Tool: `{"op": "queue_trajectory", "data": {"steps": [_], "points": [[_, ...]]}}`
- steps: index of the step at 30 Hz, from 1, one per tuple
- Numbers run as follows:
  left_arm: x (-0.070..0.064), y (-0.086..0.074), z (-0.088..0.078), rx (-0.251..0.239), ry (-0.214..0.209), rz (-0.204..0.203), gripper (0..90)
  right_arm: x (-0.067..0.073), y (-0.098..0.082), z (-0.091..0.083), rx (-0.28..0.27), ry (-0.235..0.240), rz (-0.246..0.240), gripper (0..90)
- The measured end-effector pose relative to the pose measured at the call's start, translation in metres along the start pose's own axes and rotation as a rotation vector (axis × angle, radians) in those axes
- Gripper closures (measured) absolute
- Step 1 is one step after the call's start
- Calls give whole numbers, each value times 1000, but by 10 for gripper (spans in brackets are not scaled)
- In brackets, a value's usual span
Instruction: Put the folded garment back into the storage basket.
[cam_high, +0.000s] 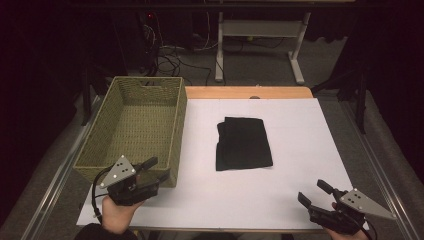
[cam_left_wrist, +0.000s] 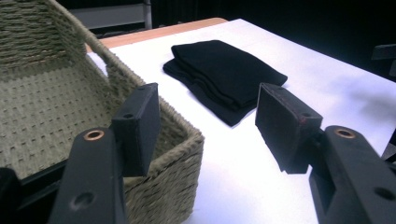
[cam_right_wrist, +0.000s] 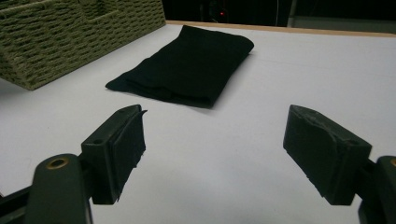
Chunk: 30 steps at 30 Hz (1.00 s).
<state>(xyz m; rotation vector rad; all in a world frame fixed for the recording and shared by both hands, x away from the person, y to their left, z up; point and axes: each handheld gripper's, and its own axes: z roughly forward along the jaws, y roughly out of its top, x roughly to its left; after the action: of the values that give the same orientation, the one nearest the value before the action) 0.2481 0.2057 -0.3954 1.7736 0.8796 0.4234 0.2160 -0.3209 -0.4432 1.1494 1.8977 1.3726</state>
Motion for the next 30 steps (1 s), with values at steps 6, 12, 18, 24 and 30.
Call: {"op": "queue_trajectory", "data": {"steps": [6, 12, 18, 24, 30], "points": [[-4, 4, 7, 1, -22, 8, 381, 0, 0, 0, 1, 1, 1, 212], [-8, 8, 14, 6, -31, 20, 381, 0, 0, 0, 1, 2, -2, 212], [-12, 11, 20, 8, -41, 24, 380, 0, 0, 0, 2, 4, -3, 212], [-15, 14, 27, 12, -51, 30, 380, 1, 0, 0, 3, 5, -4, 212], [-18, 15, 33, 14, -59, 32, 380, 1, 0, 1, 3, 6, -5, 212]]}}
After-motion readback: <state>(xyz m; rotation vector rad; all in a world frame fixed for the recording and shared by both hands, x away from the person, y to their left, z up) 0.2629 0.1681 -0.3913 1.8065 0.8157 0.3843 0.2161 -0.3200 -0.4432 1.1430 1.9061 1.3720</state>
